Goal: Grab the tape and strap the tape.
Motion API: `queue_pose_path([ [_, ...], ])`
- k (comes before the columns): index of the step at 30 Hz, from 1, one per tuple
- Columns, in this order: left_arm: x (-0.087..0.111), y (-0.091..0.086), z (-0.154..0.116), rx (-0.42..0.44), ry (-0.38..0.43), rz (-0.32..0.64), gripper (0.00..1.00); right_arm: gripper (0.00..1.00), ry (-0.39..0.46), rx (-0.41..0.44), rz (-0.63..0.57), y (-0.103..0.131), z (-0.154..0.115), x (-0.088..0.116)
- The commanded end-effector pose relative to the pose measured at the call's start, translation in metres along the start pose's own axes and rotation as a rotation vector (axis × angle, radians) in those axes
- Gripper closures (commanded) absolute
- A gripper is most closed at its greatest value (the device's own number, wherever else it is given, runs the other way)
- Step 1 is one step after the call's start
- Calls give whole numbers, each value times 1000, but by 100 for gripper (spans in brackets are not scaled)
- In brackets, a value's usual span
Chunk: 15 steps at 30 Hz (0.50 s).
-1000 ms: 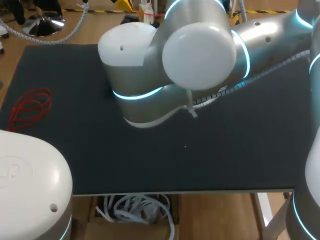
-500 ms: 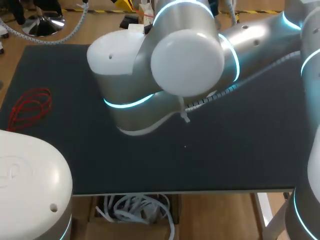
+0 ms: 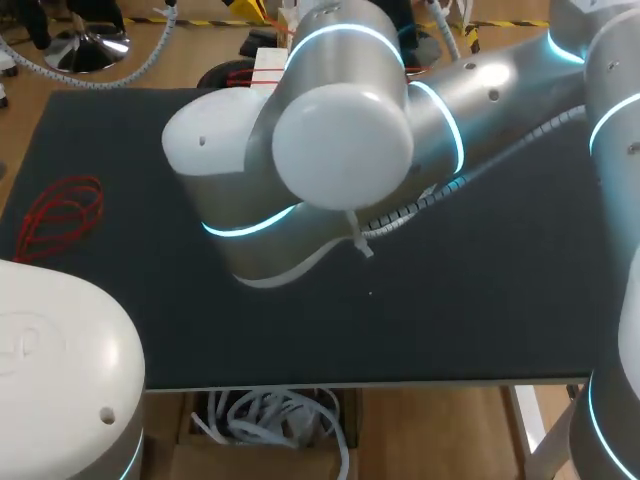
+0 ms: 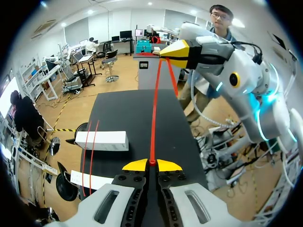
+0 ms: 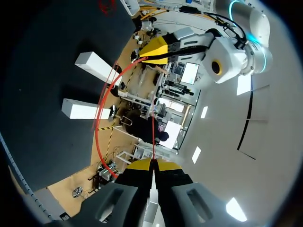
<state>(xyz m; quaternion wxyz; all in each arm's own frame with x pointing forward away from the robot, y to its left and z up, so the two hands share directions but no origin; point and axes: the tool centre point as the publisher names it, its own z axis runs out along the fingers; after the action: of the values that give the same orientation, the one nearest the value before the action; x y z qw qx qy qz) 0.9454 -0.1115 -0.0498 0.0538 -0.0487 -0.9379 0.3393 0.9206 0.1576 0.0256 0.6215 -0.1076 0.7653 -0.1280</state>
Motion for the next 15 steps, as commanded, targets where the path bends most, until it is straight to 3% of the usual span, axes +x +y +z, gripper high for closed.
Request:
queue_pose_path([
  [1,0,0,-1,-3,1,-1,100,100,4,12,-13,10,7,3],
  [15,0,0,-1,-3,1,-1,100,100,9,-21,-22,35,19,0],
])
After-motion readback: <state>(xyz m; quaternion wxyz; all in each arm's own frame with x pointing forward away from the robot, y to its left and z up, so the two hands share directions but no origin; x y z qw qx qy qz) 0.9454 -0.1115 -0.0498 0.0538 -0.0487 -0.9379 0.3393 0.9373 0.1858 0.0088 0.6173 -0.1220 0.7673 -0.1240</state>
